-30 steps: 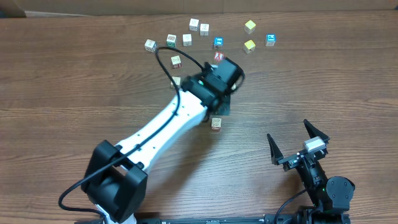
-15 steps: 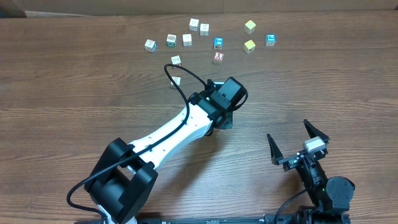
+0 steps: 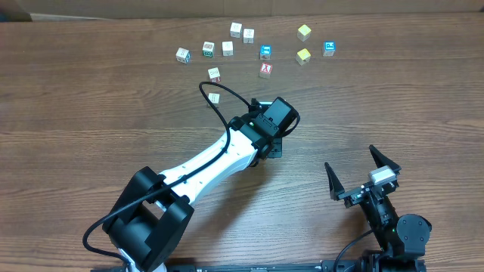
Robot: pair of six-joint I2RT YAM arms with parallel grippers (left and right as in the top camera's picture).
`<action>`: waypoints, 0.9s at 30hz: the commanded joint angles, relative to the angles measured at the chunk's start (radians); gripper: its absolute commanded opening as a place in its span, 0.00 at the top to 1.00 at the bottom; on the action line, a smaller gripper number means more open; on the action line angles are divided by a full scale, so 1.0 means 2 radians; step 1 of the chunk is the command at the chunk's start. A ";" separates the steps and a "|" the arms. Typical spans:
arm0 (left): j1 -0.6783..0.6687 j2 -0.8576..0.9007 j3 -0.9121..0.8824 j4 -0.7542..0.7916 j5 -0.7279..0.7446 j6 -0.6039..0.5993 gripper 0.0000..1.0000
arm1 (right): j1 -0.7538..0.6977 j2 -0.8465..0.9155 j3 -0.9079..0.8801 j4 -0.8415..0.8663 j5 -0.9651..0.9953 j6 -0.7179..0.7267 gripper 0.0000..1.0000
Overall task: Form a tower
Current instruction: 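Lift the yellow S block and carry it over the green H block, then lower the yellow S block onto the green H block and release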
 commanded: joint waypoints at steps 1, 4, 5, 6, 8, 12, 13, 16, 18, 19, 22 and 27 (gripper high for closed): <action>-0.003 0.007 -0.005 0.001 -0.005 -0.011 0.70 | 0.001 -0.005 -0.005 0.001 0.002 0.003 0.00; -0.003 0.007 -0.005 0.000 -0.005 -0.010 0.70 | 0.001 -0.005 -0.005 0.001 0.002 0.003 0.00; -0.003 0.007 -0.005 0.000 -0.005 -0.010 0.70 | 0.001 -0.005 -0.005 0.001 0.002 0.003 0.00; -0.003 0.007 -0.005 0.000 -0.005 -0.010 0.70 | 0.001 -0.005 -0.005 0.001 0.002 0.003 0.00; -0.003 0.007 -0.005 0.000 -0.005 -0.010 0.69 | 0.001 -0.005 -0.005 0.001 0.002 0.003 0.00; -0.003 0.007 -0.005 0.000 -0.005 -0.010 0.69 | 0.001 -0.005 -0.005 0.001 0.002 0.003 0.00; -0.003 0.007 -0.005 0.000 -0.005 -0.010 0.69 | 0.001 -0.005 -0.005 0.001 0.002 0.003 0.00; -0.003 0.007 -0.005 0.000 -0.005 -0.010 0.69 | 0.001 -0.005 -0.005 0.001 0.002 0.003 0.00; -0.003 0.007 -0.005 0.000 -0.005 -0.010 0.69 | 0.001 -0.005 -0.005 0.001 0.002 0.003 0.00; -0.003 0.007 -0.005 0.000 -0.005 -0.010 0.69 | 0.001 -0.005 -0.005 0.001 0.002 0.003 0.00; -0.003 0.007 -0.005 0.000 -0.005 -0.010 0.69 | 0.001 -0.005 -0.005 0.001 0.002 0.003 0.00; -0.003 0.007 -0.005 0.000 -0.005 -0.010 0.68 | 0.001 -0.005 -0.005 0.001 0.002 0.003 0.00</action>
